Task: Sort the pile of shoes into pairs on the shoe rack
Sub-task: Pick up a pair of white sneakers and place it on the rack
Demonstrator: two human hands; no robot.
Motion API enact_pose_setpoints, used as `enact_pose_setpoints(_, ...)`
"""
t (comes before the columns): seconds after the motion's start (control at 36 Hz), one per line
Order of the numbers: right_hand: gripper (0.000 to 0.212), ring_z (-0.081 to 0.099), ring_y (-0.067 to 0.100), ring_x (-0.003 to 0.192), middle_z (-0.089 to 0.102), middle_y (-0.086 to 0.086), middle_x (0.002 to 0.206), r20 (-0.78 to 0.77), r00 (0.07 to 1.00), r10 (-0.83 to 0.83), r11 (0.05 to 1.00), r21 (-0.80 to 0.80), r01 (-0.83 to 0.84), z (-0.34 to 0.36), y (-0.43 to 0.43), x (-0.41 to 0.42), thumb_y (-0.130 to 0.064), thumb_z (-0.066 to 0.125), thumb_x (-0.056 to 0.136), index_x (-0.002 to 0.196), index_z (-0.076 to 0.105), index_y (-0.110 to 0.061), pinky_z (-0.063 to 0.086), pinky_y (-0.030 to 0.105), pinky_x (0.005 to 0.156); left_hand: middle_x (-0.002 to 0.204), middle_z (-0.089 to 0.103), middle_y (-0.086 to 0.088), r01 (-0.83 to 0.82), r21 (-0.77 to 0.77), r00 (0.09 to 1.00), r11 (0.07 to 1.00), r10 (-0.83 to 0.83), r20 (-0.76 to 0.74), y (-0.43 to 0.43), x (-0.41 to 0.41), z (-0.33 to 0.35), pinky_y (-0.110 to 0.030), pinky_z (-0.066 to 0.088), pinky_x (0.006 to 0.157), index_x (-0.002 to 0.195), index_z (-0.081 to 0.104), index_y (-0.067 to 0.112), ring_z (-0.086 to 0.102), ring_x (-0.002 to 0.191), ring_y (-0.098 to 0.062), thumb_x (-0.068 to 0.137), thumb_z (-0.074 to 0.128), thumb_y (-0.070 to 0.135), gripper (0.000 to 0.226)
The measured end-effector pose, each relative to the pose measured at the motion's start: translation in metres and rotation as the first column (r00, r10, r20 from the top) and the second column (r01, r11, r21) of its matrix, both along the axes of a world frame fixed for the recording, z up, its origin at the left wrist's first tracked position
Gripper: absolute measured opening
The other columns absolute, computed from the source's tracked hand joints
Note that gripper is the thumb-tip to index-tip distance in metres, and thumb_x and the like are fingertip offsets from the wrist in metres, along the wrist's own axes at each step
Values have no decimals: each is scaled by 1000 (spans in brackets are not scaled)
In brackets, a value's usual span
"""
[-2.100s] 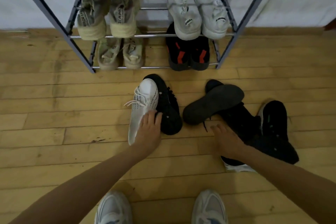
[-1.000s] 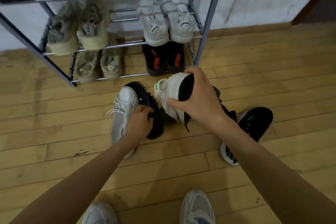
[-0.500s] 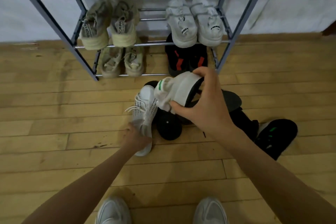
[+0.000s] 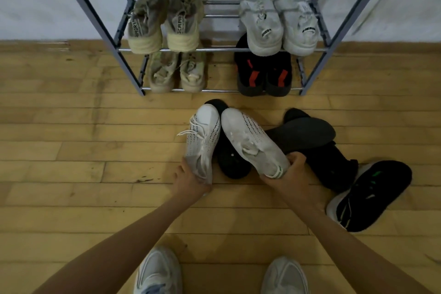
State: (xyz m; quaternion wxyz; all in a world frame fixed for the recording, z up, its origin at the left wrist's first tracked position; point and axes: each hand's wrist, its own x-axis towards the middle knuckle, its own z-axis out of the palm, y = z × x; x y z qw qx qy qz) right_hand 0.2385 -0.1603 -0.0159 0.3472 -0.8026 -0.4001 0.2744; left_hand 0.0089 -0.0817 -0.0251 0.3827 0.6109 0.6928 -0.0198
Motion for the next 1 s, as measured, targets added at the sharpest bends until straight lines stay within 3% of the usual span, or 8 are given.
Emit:
enact_pose_setpoints(0.19, 102, 44, 29, 110, 38, 17, 127, 129, 973, 191, 946, -290, -147, 0, 17, -8, -39, 79, 64, 141, 21, -8, 41, 31, 80, 137, 40, -13, -62, -25, 989, 998, 65, 131, 2, -12, 2, -35, 49, 81, 151, 8, 15, 51, 117, -32, 66, 84, 30, 115)
enact_pose_setpoints(0.25, 107, 44, 31, 115, 37, 17, 131, 142, 962, 233, 922, -346, -172, 5, 19, -5, -44, 77, 67, 147, 13, -13, 41, 35, 88, 143, 40, -11, -109, -19, 971, 994, 110, 210, -2, -17, 1, -35, 48, 85, 151, 14, 14, 50, 121, -30, 66, 84, 29, 111)
enact_pose_setpoints(0.36, 102, 48, 29, 121, 43, 13, 140, 48, 977, 208, 960, -200, -195, 15, 11, -2, -36, 76, 75, 151, 10, -20, 40, 32, 87, 146, 42, -6, -193, -22, 916, 981, 189, 354, -14, -20, 8, -42, 45, 101, 150, 18, 15, 46, 129, -26, 67, 84, 28, 107)
enact_pose_setpoints(0.64, 63, 42, 7, 129, 47, -11, 139, -247, 967, 54, 997, 70, -37, 51, -11, -14, -30, 69, 84, 141, 40, -30, 35, 21, 97, 148, 41, 0, -159, 177, 856, 971, 46, 515, -32, -15, 45, -31, 42, 98, 150, 22, 21, 44, 132, -19, 66, 83, 31, 103)
enact_pose_setpoints(0.75, 62, 47, 4, 120, 52, -17, 126, -267, 964, -7, 985, 163, 52, 80, -12, -15, -27, 71, 83, 138, 44, -32, 40, 24, 98, 135, 51, 14, -142, 288, 831, 947, -44, 554, -24, -9, 73, -40, 49, 98, 141, 30, 42, 53, 121, -10, 61, 82, 40, 96)
enact_pose_setpoints(0.83, 66, 46, 11, 127, 51, -8, 137, -225, 974, -34, 974, 209, 82, 103, -9, -10, -34, 72, 81, 140, 42, -29, 41, 33, 105, 133, 51, 18, -154, 345, 808, 926, -83, 584, -10, -2, 97, -40, 49, 99, 135, 30, 54, 53, 121, -7, 59, 85, 43, 95)
enact_pose_setpoints(0.92, 70, 43, 11, 129, 48, -8, 141, -193, 980, -50, 969, 228, 95, 131, 2, -2, -40, 72, 80, 141, 40, -31, 38, 32, 106, 123, 52, 32, -128, 418, 777, 899, -172, 606, 5, 9, 129, -24, 48, 95, 120, 32, 68, 54, 116, 4, 65, 84, 26, 87)
enact_pose_setpoints(1.0, 67, 44, 11, 129, 48, -9, 140, -143, 989, -42, 950, 301, 83, 161, 13, 8, -39, 70, 81, 140, 40, -30, 36, 28, 104, 118, 53, 33, -97, 482, 765, 871, -245, 596, 22, 22, 162, -15, 47, 90, 121, 34, 59, 55, 112, 8, 68, 83, 19, 83)
